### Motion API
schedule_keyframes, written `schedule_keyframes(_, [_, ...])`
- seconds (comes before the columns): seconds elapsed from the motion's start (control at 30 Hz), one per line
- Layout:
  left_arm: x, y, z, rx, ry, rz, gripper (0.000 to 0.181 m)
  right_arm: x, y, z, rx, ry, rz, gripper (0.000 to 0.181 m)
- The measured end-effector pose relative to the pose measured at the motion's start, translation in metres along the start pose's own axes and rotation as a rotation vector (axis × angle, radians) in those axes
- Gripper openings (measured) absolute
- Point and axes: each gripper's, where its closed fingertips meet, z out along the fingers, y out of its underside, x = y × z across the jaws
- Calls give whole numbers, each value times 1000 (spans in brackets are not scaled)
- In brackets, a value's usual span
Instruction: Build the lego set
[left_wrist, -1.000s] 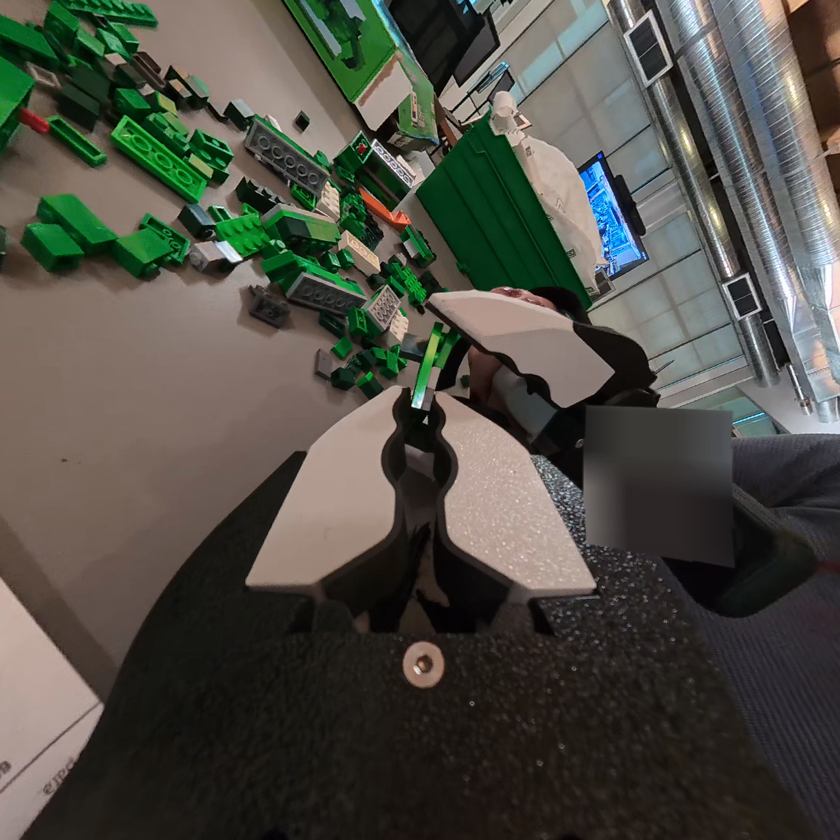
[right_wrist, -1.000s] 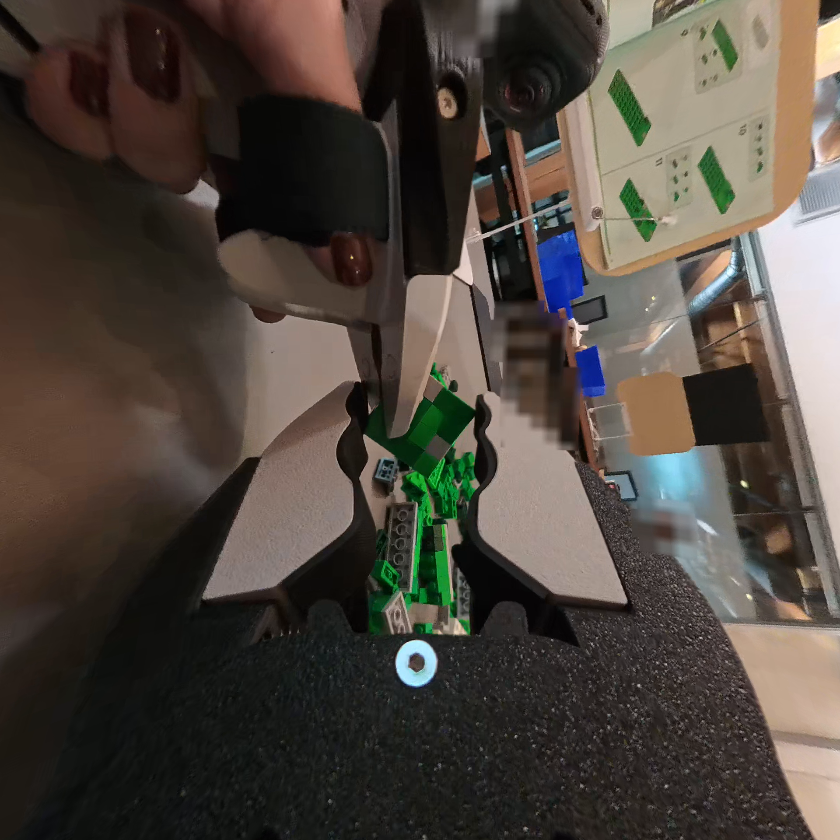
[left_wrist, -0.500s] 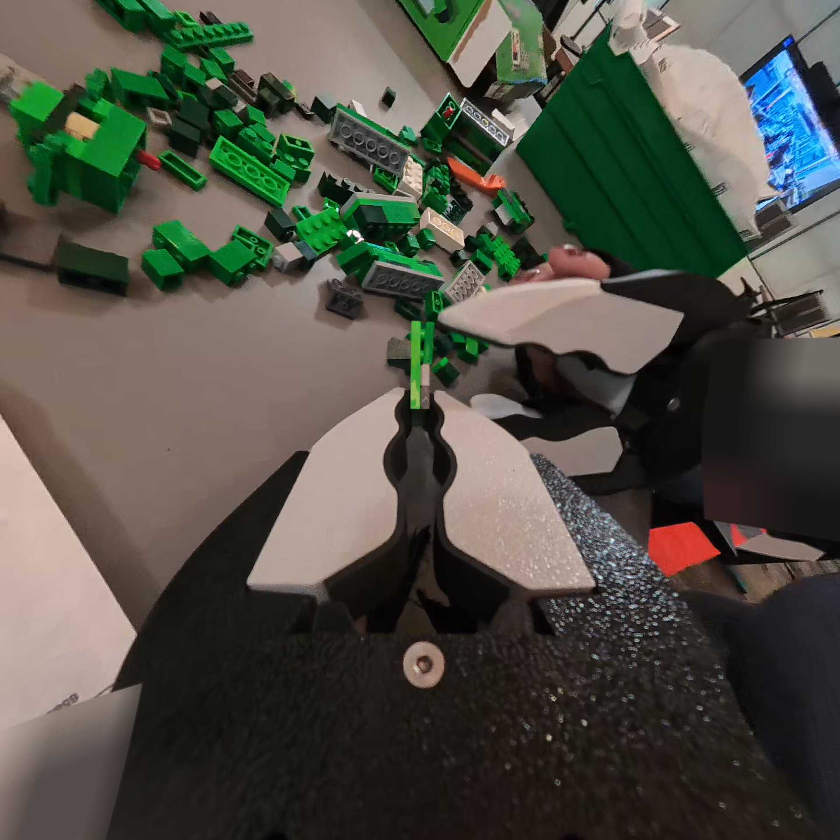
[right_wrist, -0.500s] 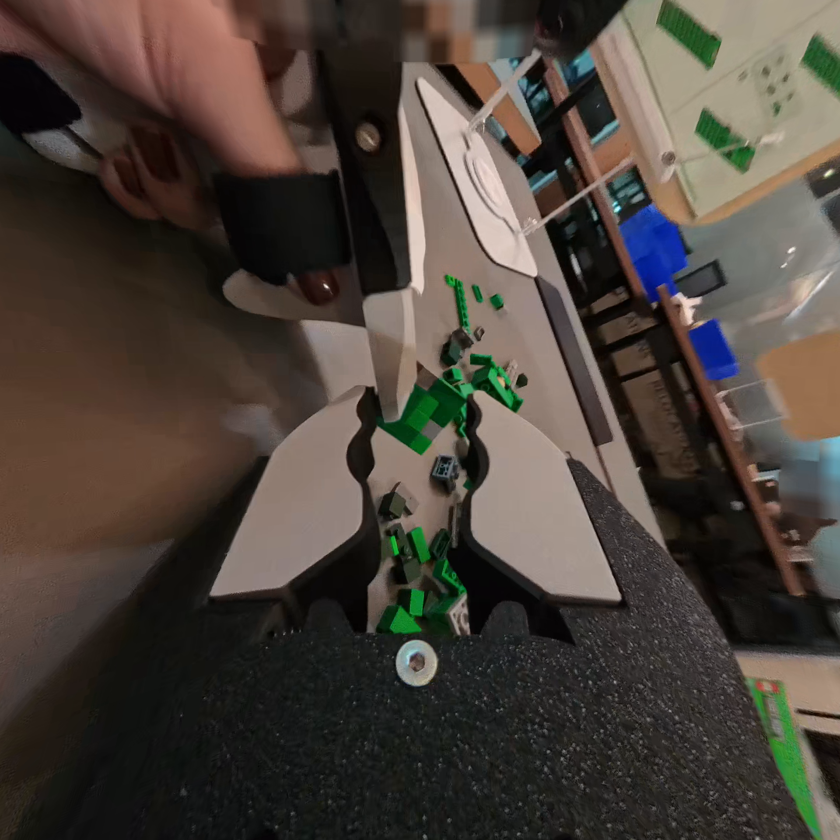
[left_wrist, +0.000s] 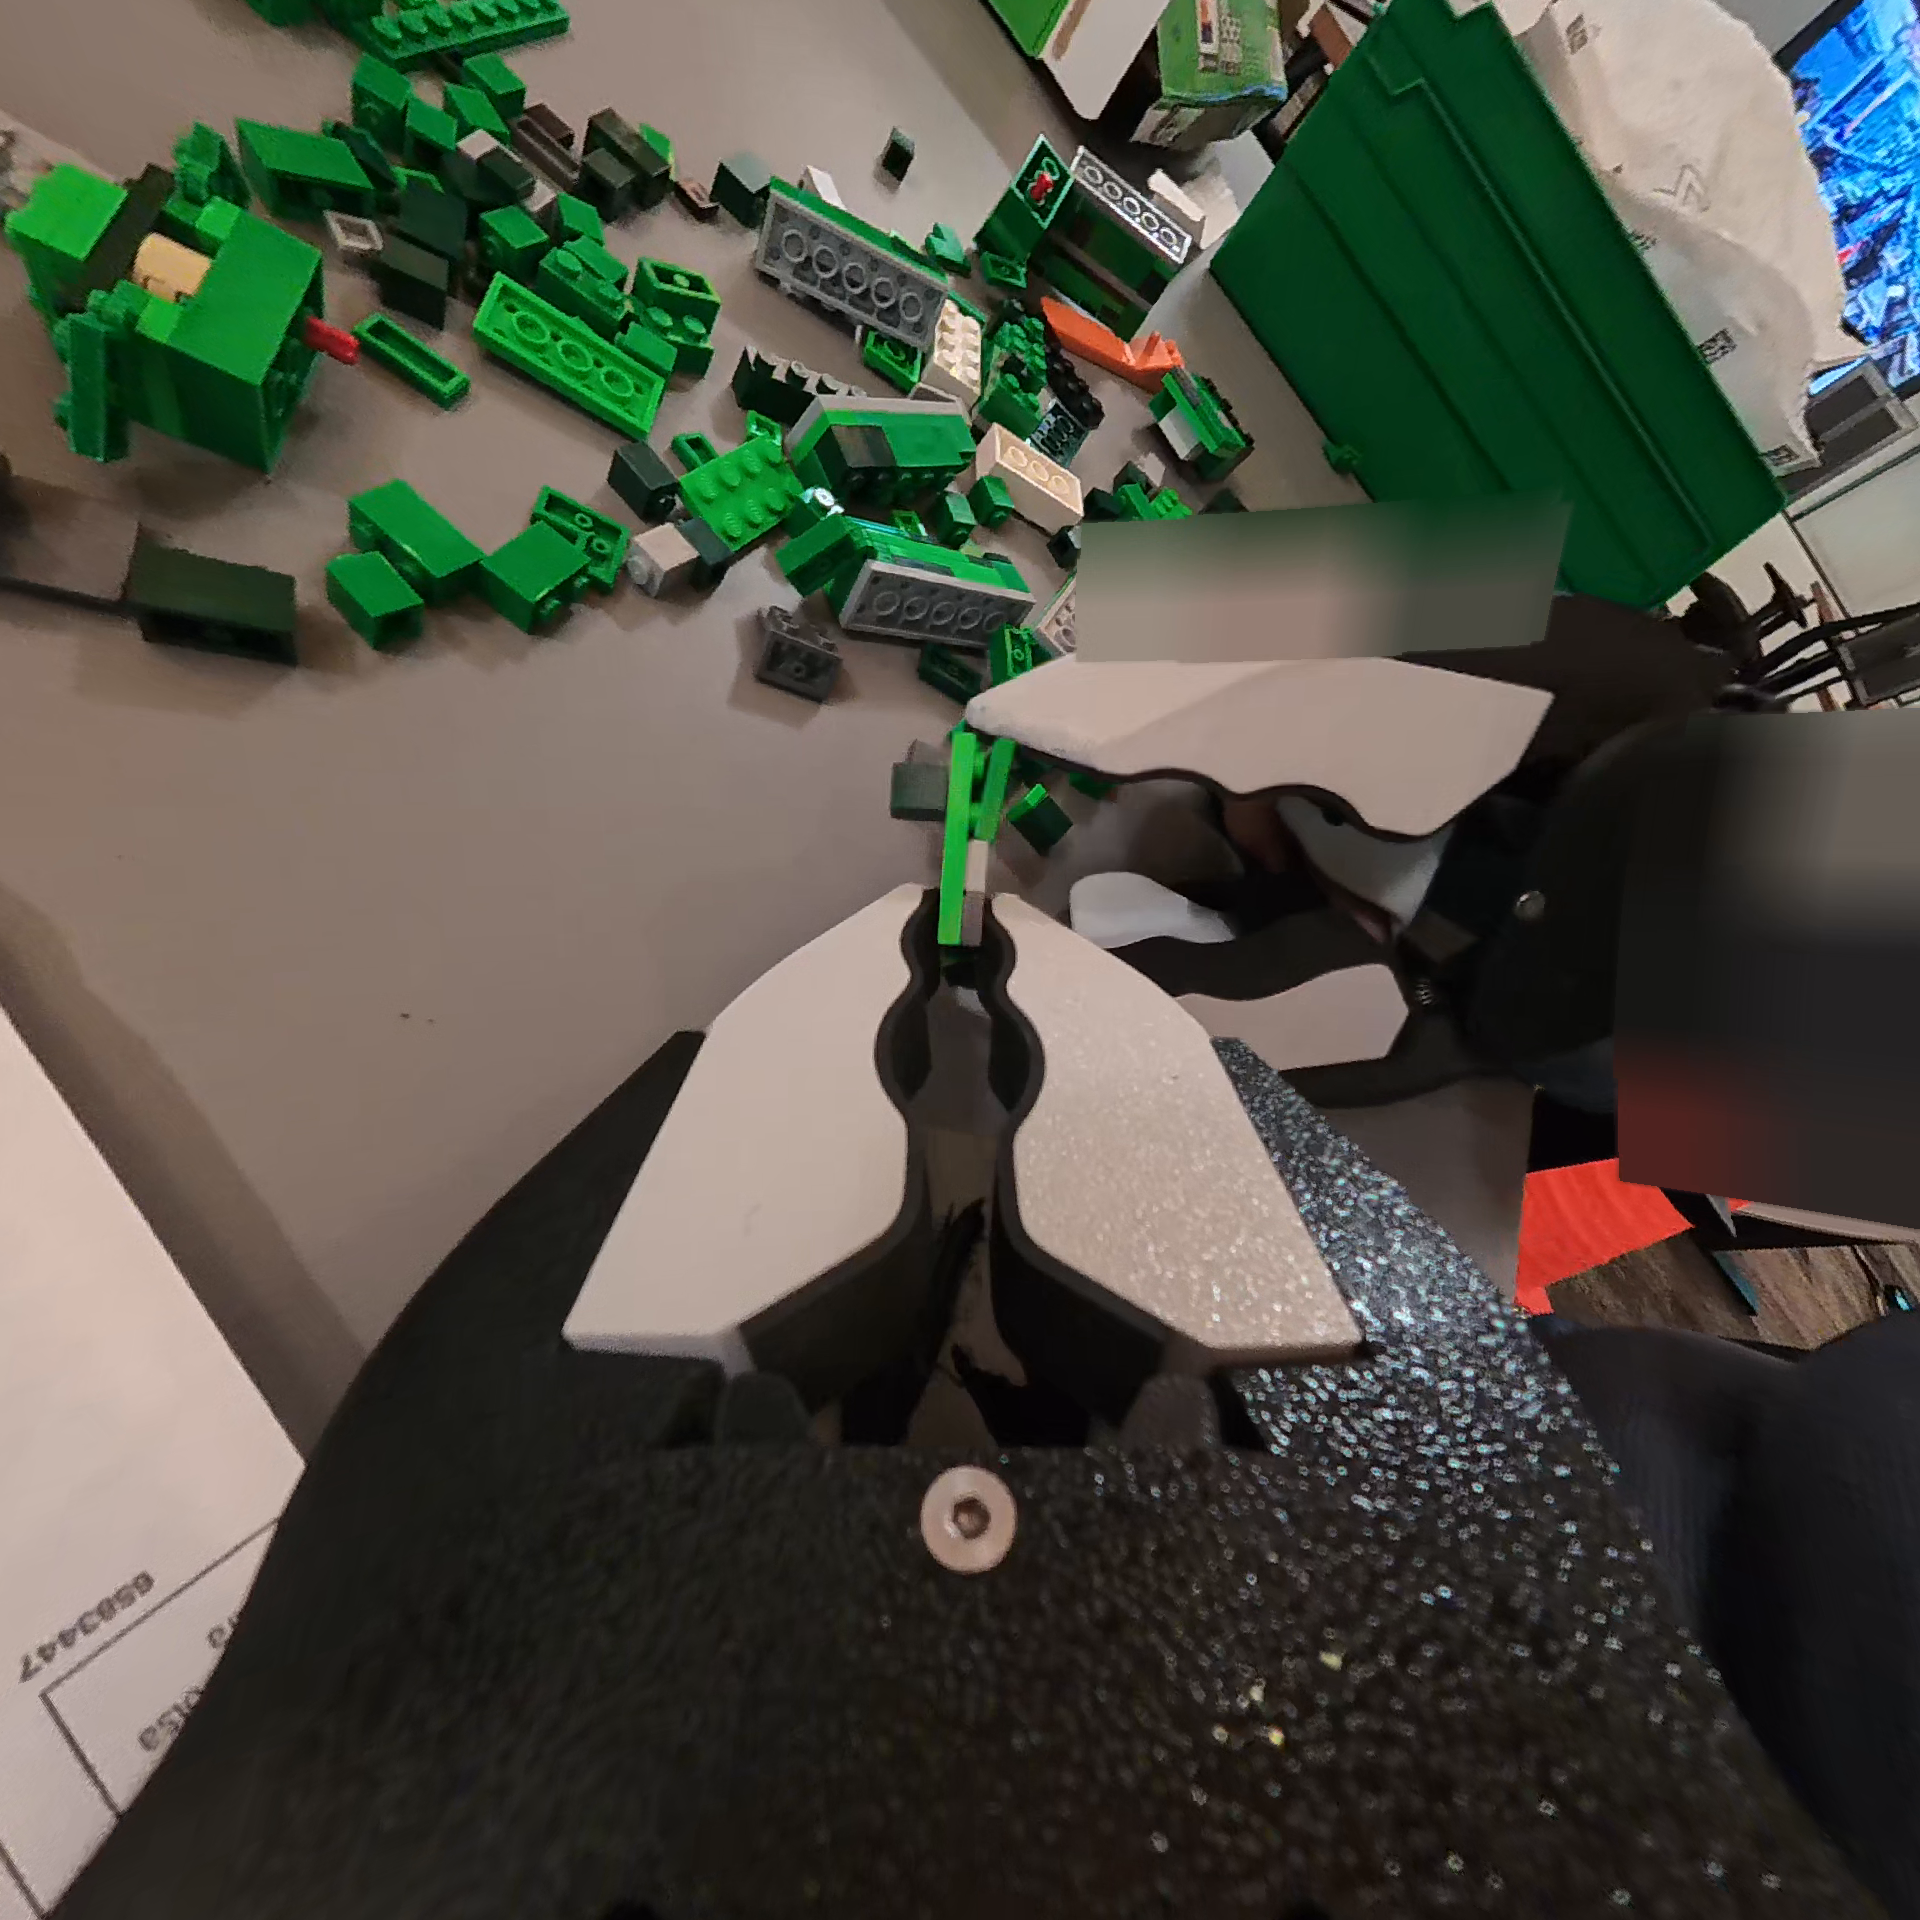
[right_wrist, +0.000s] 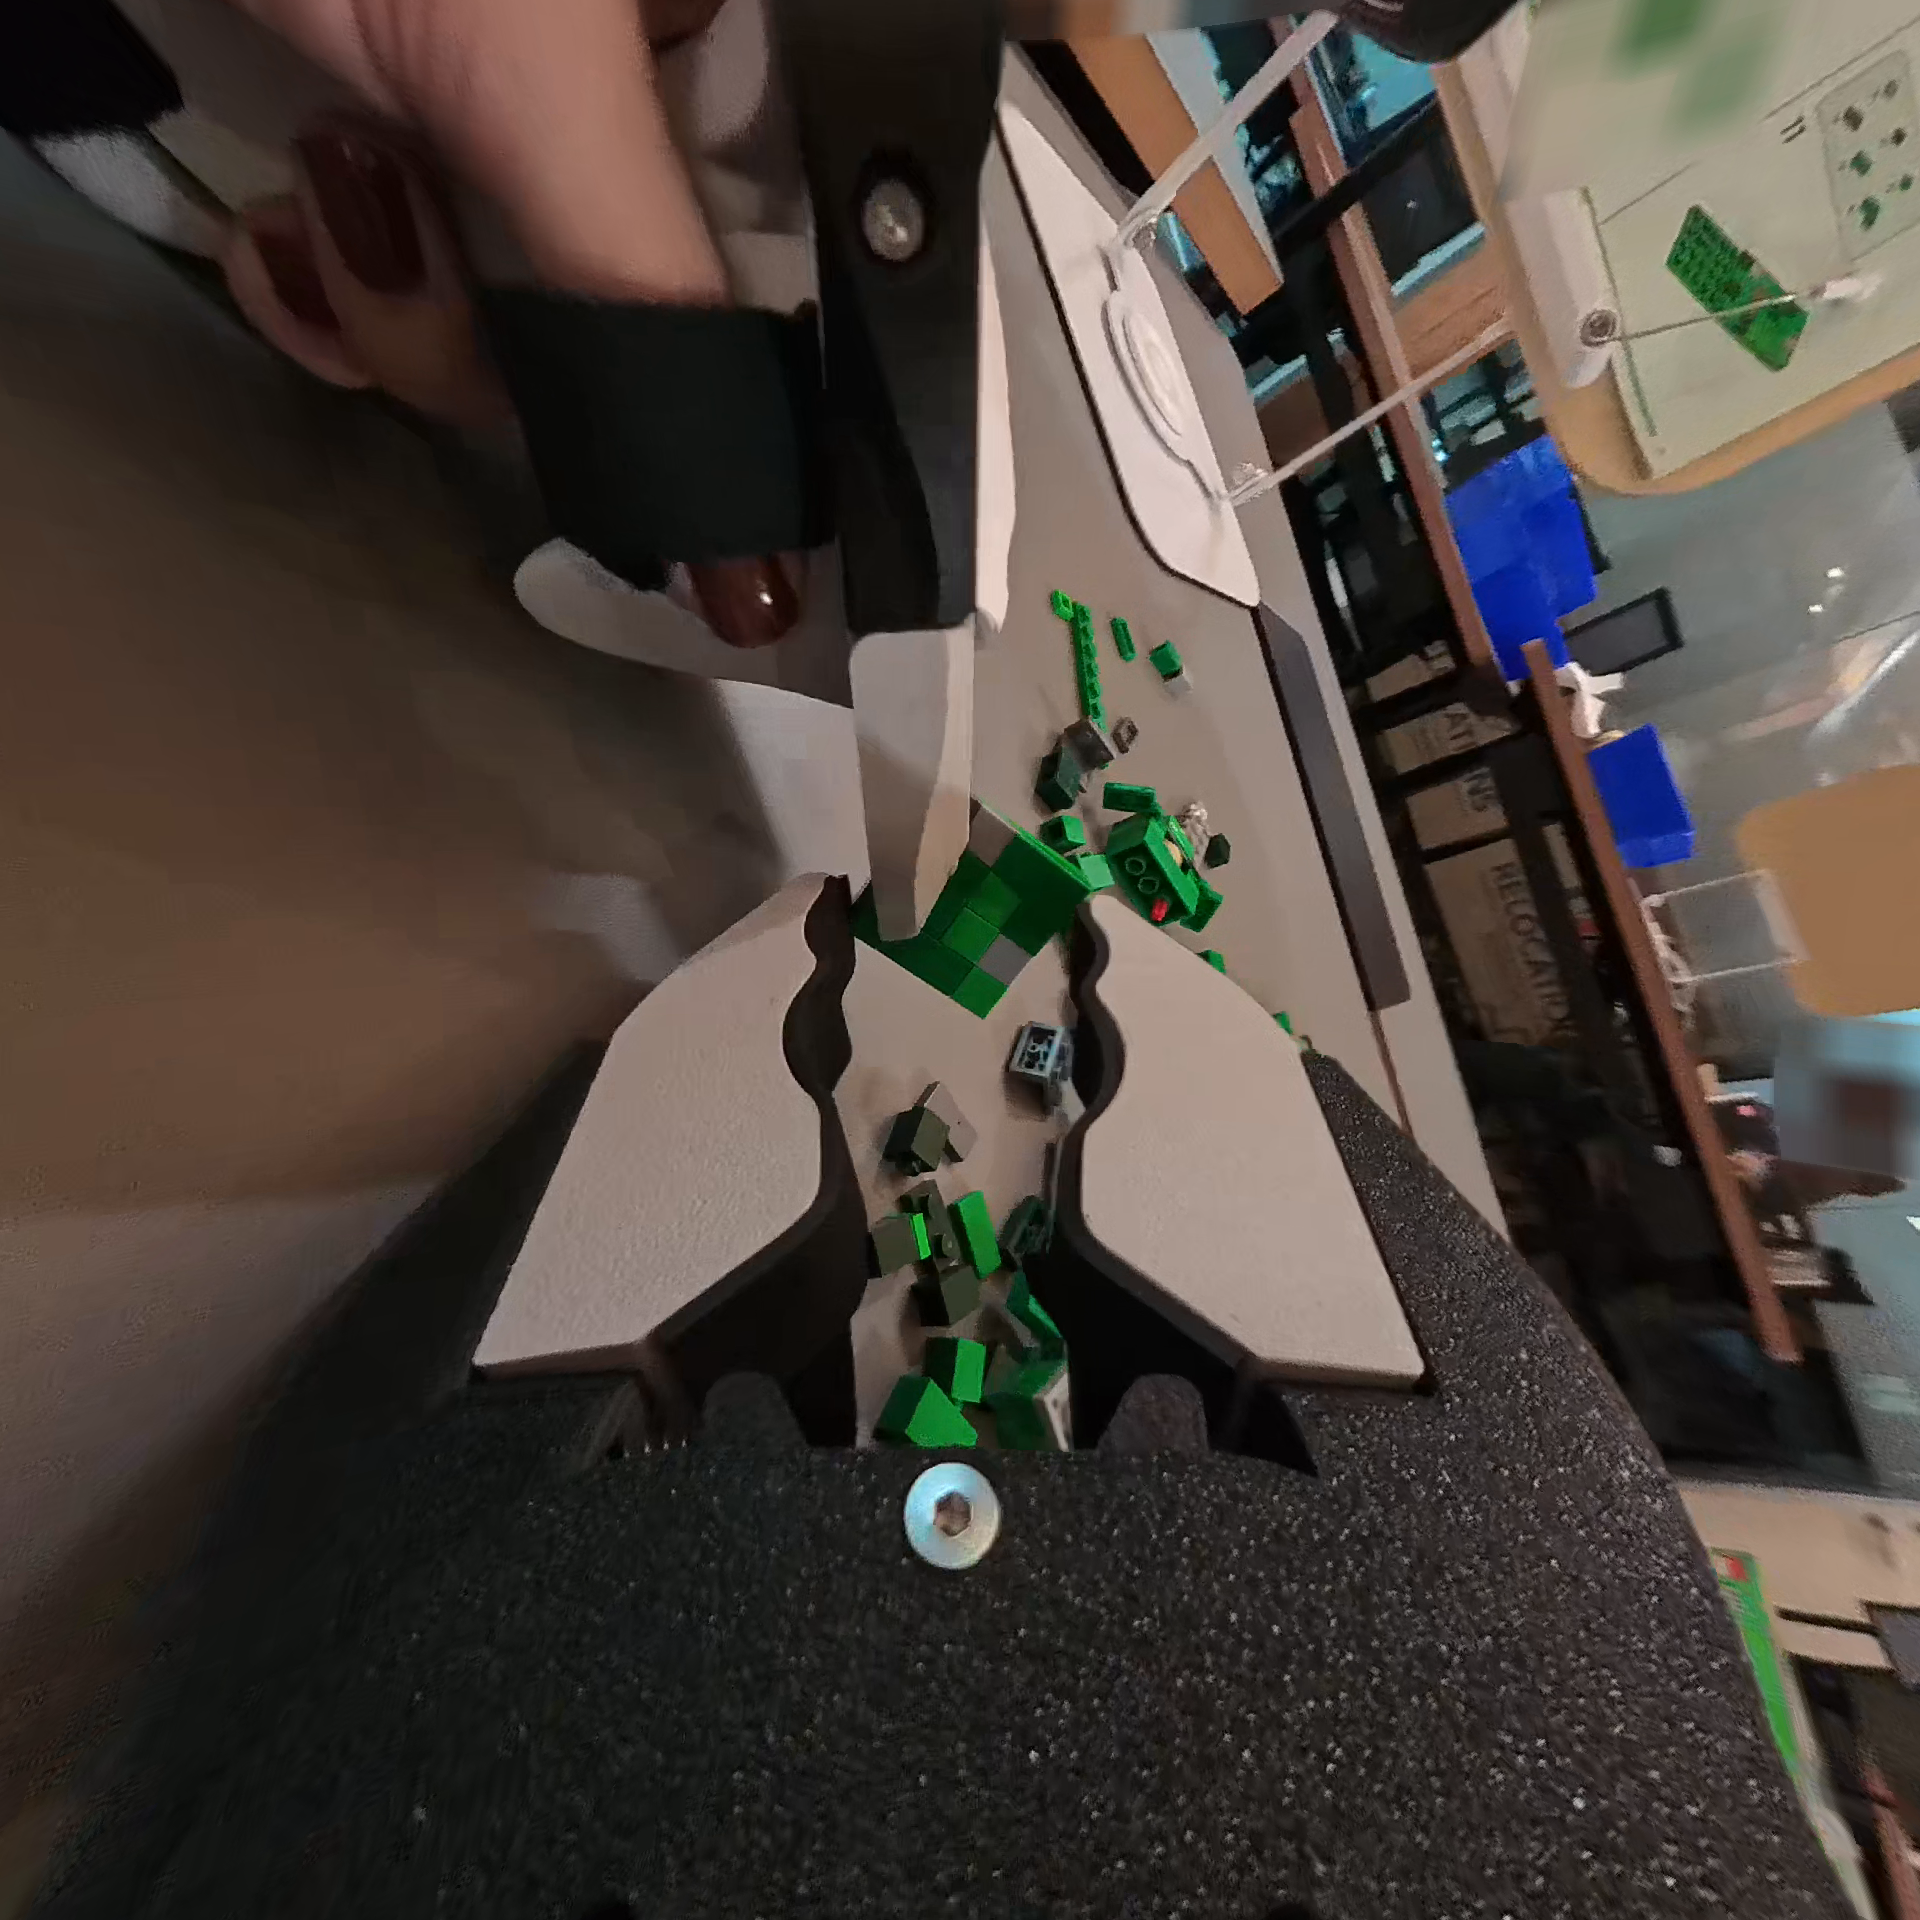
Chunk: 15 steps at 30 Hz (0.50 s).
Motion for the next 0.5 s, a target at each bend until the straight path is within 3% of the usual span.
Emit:
schedule_keyframes(0.23, [-2,1,0,-4,1,-28,7,-1,-2,0,-3,18,-63,38])
schedule_keyframes(0.4, [4,1,-1,-12,34,39,7,-1,-6,-8,123,-176,239,38])
schedule_keyframes(0.5, [6,4,1,-40,36,83,7,-5,-4,-11,146,-258,294,39])
